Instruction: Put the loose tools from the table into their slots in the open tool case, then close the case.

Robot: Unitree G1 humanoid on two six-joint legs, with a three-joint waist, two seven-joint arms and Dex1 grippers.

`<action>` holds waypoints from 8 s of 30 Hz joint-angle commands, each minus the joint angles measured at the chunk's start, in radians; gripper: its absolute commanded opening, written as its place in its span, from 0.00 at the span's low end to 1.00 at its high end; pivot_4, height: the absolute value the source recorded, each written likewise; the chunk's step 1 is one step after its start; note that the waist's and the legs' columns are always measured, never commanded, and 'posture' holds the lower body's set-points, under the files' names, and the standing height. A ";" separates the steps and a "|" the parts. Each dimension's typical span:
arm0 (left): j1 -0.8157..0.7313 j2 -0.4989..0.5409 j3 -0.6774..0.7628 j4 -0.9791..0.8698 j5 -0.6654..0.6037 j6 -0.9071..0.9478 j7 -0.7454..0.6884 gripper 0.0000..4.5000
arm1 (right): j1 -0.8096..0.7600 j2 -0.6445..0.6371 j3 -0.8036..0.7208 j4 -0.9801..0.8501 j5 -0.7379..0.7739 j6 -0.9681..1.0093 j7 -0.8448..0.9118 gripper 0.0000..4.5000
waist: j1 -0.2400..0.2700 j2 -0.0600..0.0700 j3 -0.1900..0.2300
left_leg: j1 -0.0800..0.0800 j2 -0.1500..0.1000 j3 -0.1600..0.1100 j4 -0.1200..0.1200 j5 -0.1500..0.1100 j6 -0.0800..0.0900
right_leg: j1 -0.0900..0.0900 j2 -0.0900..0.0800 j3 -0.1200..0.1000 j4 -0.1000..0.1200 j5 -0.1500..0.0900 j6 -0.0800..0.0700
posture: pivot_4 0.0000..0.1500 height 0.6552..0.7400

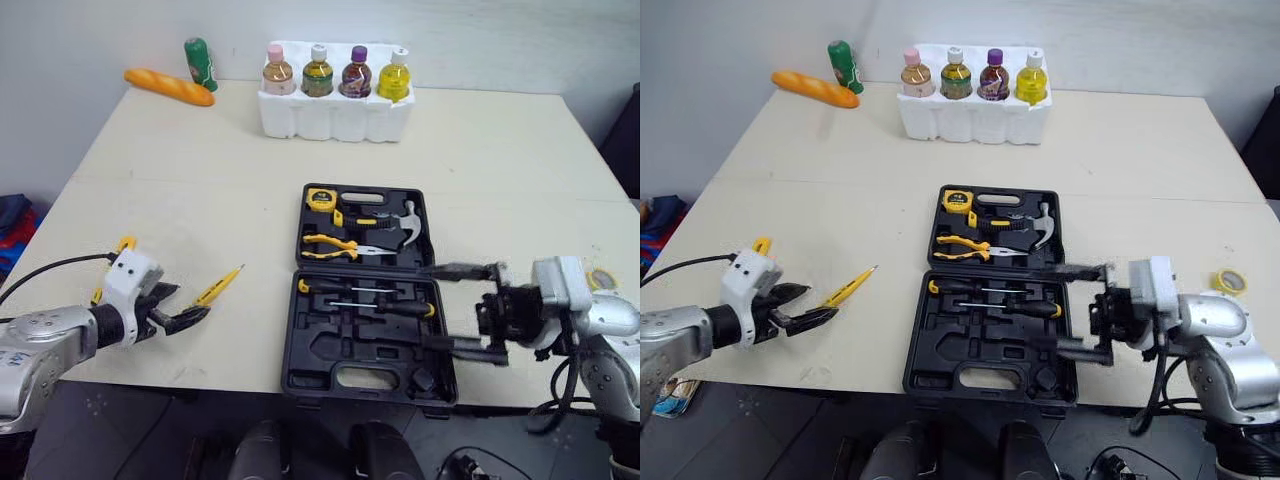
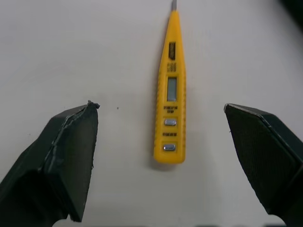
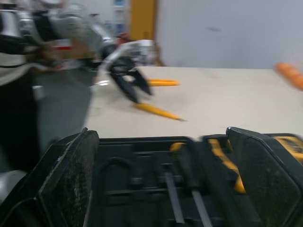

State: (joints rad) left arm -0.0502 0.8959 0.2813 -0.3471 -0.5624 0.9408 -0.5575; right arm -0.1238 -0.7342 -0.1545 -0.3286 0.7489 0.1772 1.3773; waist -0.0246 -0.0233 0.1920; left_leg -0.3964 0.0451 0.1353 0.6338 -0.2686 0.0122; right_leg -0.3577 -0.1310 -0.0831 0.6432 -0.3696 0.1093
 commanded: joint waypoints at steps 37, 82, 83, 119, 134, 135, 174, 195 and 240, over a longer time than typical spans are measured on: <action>-0.206 -0.049 -0.078 -0.099 0.038 -0.461 -0.313 0.12 | 0.128 -0.147 -0.188 0.104 -0.102 -0.109 0.033 1.00 | 0.030 -0.001 -0.001 | 0.005 0.000 0.006 0.001 -0.001 0.001 | 0.003 -0.001 0.005 0.000 0.000 -0.001 | 1.00 1.00; -0.762 -0.208 -0.911 0.014 0.627 -0.174 -0.500 0.12 | 0.299 -0.129 -0.217 0.062 -0.201 -0.192 -0.077 1.00 | 0.025 -0.001 -0.001 | 0.003 0.006 0.010 0.015 -0.002 0.002 | 0.002 0.016 0.017 0.002 0.002 0.001 | 1.00 1.00; -0.763 -0.208 -0.910 0.015 0.623 -0.168 -0.506 0.12 | 0.298 -0.127 -0.213 0.063 -0.203 -0.195 -0.078 1.00 | 0.025 -0.001 -0.001 | 0.003 0.006 0.010 0.015 -0.002 0.002 | 0.002 0.016 0.017 0.002 0.002 0.001 | 1.00 1.00; -0.598 -0.332 -0.434 0.148 0.197 -0.557 -0.663 0.75 | 0.284 -0.053 -0.171 0.110 -0.239 -0.243 -0.139 1.00 | 0.024 -0.001 -0.001 | 0.003 0.006 0.010 0.016 -0.002 0.002 | 0.001 0.015 0.017 0.004 0.002 0.001 | 1.00 1.00; -0.456 -0.368 -0.568 0.277 0.352 -0.801 -0.653 0.02 | 0.302 -0.031 -0.198 0.057 -0.187 -0.240 -0.161 1.00 | 0.025 0.000 -0.001 | 0.004 0.005 0.010 0.016 -0.003 0.003 | 0.002 0.015 0.017 0.004 0.002 0.001 | 1.00 1.00; -0.457 -0.373 -0.575 0.287 0.354 -0.796 -0.652 0.02 | 0.306 -0.030 -0.198 0.053 -0.188 -0.239 -0.162 1.00 | 0.025 0.000 -0.001 | 0.004 0.005 0.010 0.016 -0.003 0.003 | 0.002 0.015 0.017 0.004 0.002 0.001 | 1.00 1.00; -0.452 -0.430 -0.677 0.449 0.551 -0.856 -0.483 0.02 | 0.317 0.005 -0.196 0.054 -0.229 -0.235 -0.255 1.00 | 0.024 0.016 -0.022 | 0.021 0.003 0.006 0.010 -0.011 0.012 | 0.024 0.002 0.008 -0.006 0.002 0.002 | 1.00 1.00; -0.391 0.030 0.157 0.838 0.287 -0.976 -0.256 0.99 | 0.170 -0.217 -0.570 0.653 -0.371 -0.500 -0.335 1.00 | -0.006 0.006 -0.008 | 0.009 0.003 0.007 0.010 -0.011 0.012 | 0.012 0.000 0.006 -0.009 0.005 0.004 | 1.00 1.00; 0.069 0.332 0.343 0.450 0.161 0.037 -0.174 0.99 | -0.126 -0.124 -0.201 0.325 -0.081 -0.195 -0.299 1.00 | -0.043 -0.004 0.002 | 0.007 0.003 0.015 -0.003 -0.002 0.000 | -0.003 -0.001 0.009 0.001 0.003 0.000 | 1.00 1.00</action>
State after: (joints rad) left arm 0.0317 1.2047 0.6190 0.1490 -0.4157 0.8911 -0.7779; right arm -0.2376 -0.8570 -0.3657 0.0735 0.6340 -0.0498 1.0680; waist -0.0677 -0.0269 0.1938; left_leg -0.3891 0.0485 0.1497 0.6302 -0.2700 0.0119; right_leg -0.3616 -0.1319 -0.0742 0.6446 -0.3671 0.1093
